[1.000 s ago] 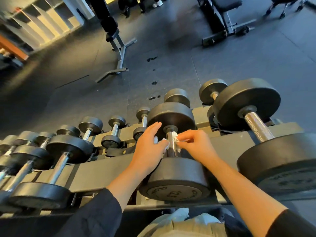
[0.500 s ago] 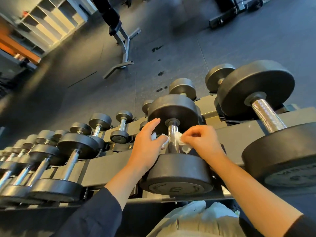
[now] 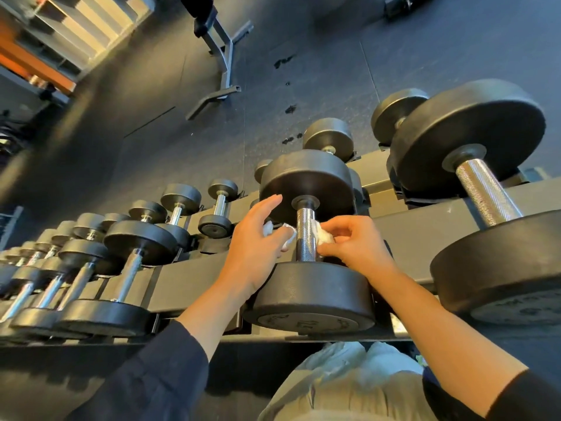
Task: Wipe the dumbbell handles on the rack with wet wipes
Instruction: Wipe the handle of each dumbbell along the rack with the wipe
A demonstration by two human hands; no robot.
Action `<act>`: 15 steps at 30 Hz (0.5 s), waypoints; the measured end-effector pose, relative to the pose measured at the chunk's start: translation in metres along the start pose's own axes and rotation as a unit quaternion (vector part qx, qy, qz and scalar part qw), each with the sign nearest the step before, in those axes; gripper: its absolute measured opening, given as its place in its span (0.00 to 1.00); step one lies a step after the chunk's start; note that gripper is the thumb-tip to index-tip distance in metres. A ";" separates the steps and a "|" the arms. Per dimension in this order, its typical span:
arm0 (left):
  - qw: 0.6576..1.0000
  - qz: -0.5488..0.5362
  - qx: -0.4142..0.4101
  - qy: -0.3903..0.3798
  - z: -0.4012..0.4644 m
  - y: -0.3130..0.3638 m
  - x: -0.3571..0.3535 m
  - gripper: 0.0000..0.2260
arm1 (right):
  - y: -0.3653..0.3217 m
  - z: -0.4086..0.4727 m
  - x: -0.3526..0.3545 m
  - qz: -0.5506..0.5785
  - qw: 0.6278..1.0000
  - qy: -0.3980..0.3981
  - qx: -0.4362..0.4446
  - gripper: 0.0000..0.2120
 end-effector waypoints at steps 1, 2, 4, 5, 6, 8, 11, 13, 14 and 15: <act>1.000 0.003 -0.001 0.004 0.000 0.000 0.000 0.23 | 0.000 -0.001 0.001 0.002 1.000 0.007 -0.003 0.17; 1.000 0.007 -0.003 0.009 0.000 -0.001 0.001 0.22 | -0.001 -0.002 0.002 0.005 1.000 0.012 -0.002 0.16; 1.000 0.011 -0.005 0.019 -0.001 -0.002 0.002 0.22 | -0.004 -0.004 0.004 0.006 1.000 0.016 0.007 0.14; 1.000 0.012 -0.005 0.025 -0.001 -0.003 0.003 0.22 | -0.006 -0.006 0.004 0.003 1.000 0.017 0.012 0.13; 1.000 0.011 -0.004 0.029 -0.001 -0.003 0.004 0.21 | -0.008 -0.008 0.005 0.004 1.000 0.019 0.020 0.13; 1.000 0.004 -0.002 0.030 -0.002 -0.004 0.004 0.21 | -0.013 -0.011 0.007 0.039 0.998 0.036 0.044 0.14; 1.000 -0.004 -0.005 0.028 -0.001 -0.003 0.005 0.21 | -0.020 -0.015 0.014 0.101 0.985 0.090 0.105 0.12; 1.000 -0.005 -0.007 0.030 -0.001 -0.003 0.005 0.21 | -0.021 -0.014 0.013 0.088 0.985 0.086 0.118 0.13; 0.999 -0.002 -0.009 0.031 -0.001 -0.002 0.005 0.21 | -0.021 -0.012 0.010 0.076 0.988 0.066 0.116 0.13; 0.999 0.001 -0.010 0.033 -0.001 -0.002 0.005 0.21 | -0.020 -0.010 0.006 0.071 0.991 0.037 0.108 0.12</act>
Point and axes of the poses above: each hand's wrist, its own z-axis towards the middle knuckle, its own x-axis out of the back of the hand, y = z × x, the point moved 6 cm from there along z, towards the middle knuckle, and after that the axes turned 7 degrees about -y, right-handed, at the moved point
